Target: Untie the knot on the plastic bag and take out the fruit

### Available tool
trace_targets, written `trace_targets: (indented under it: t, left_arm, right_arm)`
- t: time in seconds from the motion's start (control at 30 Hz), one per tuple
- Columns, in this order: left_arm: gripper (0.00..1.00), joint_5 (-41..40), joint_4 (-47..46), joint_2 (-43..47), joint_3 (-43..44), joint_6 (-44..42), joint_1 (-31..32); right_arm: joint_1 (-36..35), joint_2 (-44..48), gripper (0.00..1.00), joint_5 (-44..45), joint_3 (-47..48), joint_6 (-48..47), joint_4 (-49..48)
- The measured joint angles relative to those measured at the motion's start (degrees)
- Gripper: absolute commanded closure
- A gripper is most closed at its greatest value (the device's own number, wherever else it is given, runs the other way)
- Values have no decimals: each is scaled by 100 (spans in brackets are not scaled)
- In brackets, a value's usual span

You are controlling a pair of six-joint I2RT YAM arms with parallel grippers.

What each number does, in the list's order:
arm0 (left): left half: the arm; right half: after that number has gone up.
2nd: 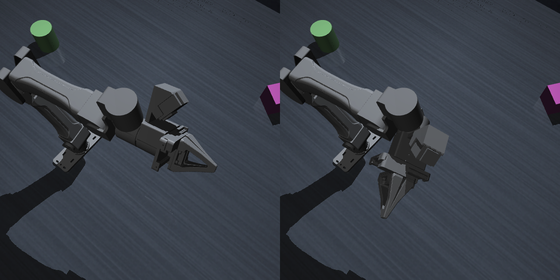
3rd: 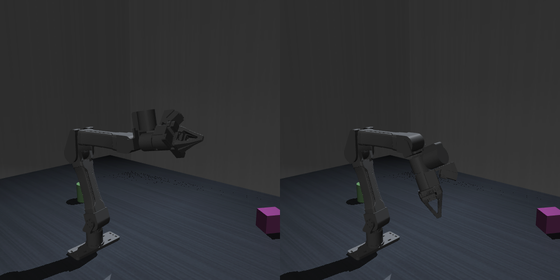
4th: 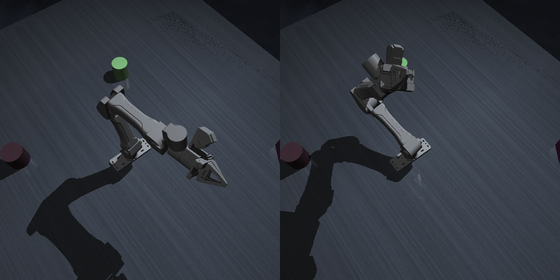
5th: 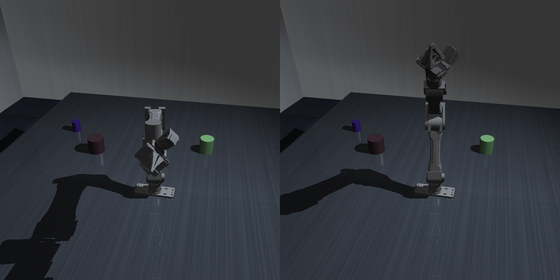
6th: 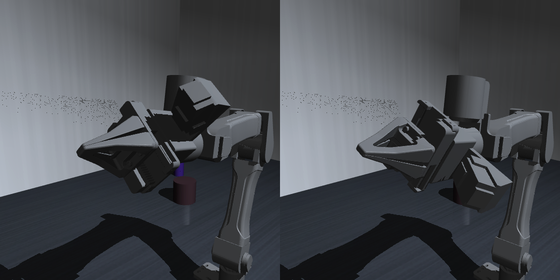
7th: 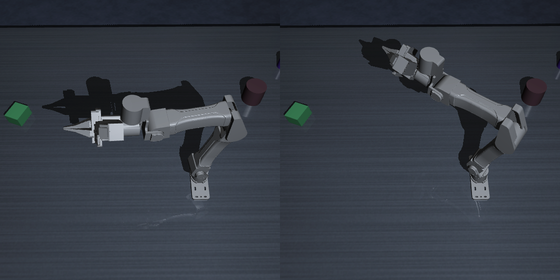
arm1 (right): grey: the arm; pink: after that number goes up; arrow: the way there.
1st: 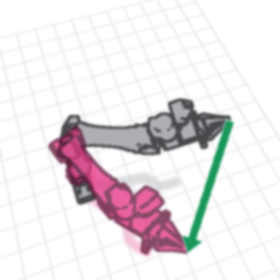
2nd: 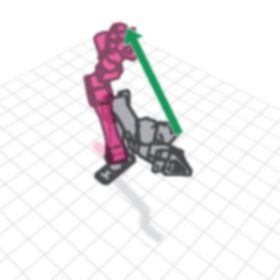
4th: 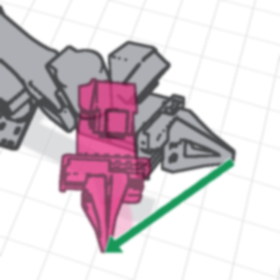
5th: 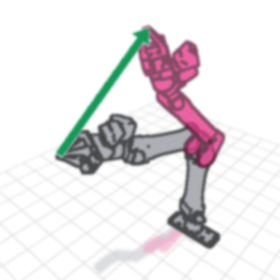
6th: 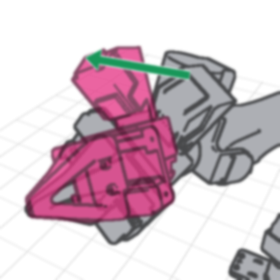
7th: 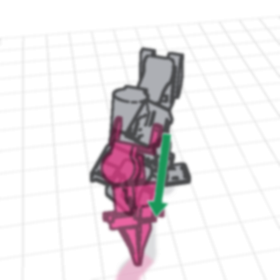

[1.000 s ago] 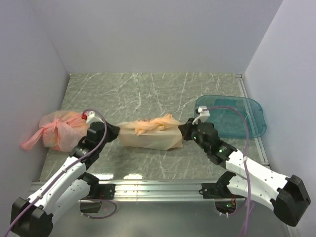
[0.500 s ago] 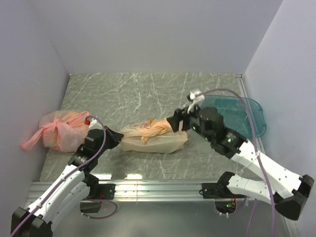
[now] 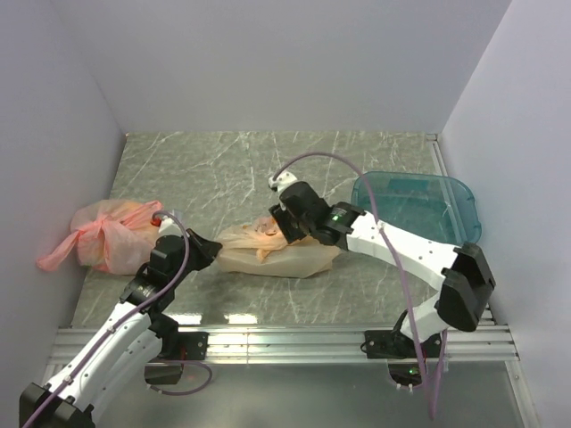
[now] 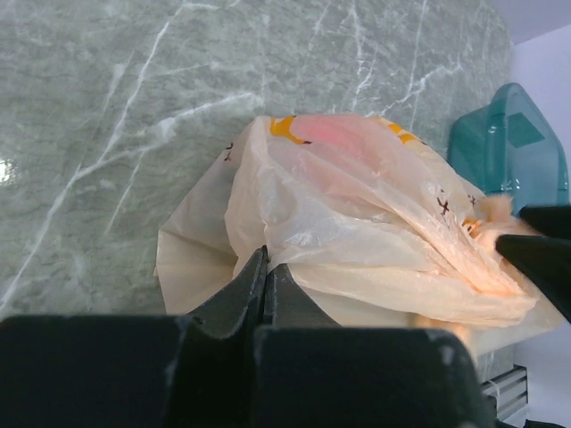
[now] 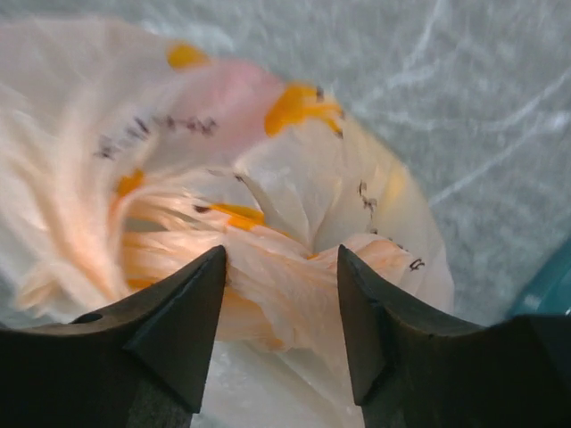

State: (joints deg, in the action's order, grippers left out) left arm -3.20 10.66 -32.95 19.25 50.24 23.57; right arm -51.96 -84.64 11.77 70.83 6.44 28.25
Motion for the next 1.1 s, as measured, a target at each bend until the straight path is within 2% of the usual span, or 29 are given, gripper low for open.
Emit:
trace_targets:
  t: [0.03, 0.07, 0.13, 0.2, 0.3, 0.4, 0.47, 0.6, 0.7, 0.8, 0.9, 0.93, 1.0, 1.03, 1.1]
  left_arm:
    - [99, -28, 44, 2, 2, 9, 0]
    - [99, -79, 90, 2, 4, 24, 0]
    - [100, -162, 151, -2, 7, 61, 2]
    - [100, -269, 214, -2, 20, 111, 2]
    - [99, -446, 293, 0, 46, 205, 4]
    - [99, -632, 350, 7, 50, 321, 2]
    - [99, -573, 256, -63, 90, 459, 28]
    - [99, -564, -96, -498, 363, 625, 39]
    - [99, -555, -385, -986, 671, 638, -85]
    - [98, -533, -496, -1460, 1121, 542, -361]
    - [86, -562, -535, -1770, 1679, 289, -597]
    - [64, -570, -555, -1797, 1851, 155, -634]
    - [43, -540, -597, -1722, 2046, -136, -645]
    - [28, -492, -603, -1626, 2116, -310, -645]
    - [19, -313, -540, -1414, 2199, -664, -645]
  right_arm:
    - [-7, -83, 58, 96, -83, 15, 52]
    - [-17, -105, 70, 203, -199, 63, 76]
    - [-17, -31, 80, 413, -442, 177, 72]
    - [33, 173, 100, 640, -684, 321, 31]
    - [280, 730, 100, 876, -1082, 634, -48]
    - [811, 1609, 100, 992, -1543, 984, -273]
    - [1080, 2299, 100, 881, -1906, 1270, -660]
    - [1137, 3348, 100, 654, -2444, 1513, -1532]
    - [1165, 3504, 100, 494, -2496, 1526, -2197]
    - [1207, 3209, 100, 348, -2352, 1449, -2712]
    - [1246, 2710, 100, 129, -2052, 1322, -3198]
    - [1250, 2559, 100, 24, -1950, 1285, -3327]
    - [1248, 2319, 100, -234, -1792, 1211, -3558]
    - [1244, 2253, 100, -354, -1768, 1182, -3648]
    - [1204, 2212, 100, -557, -1768, 1139, -3720]
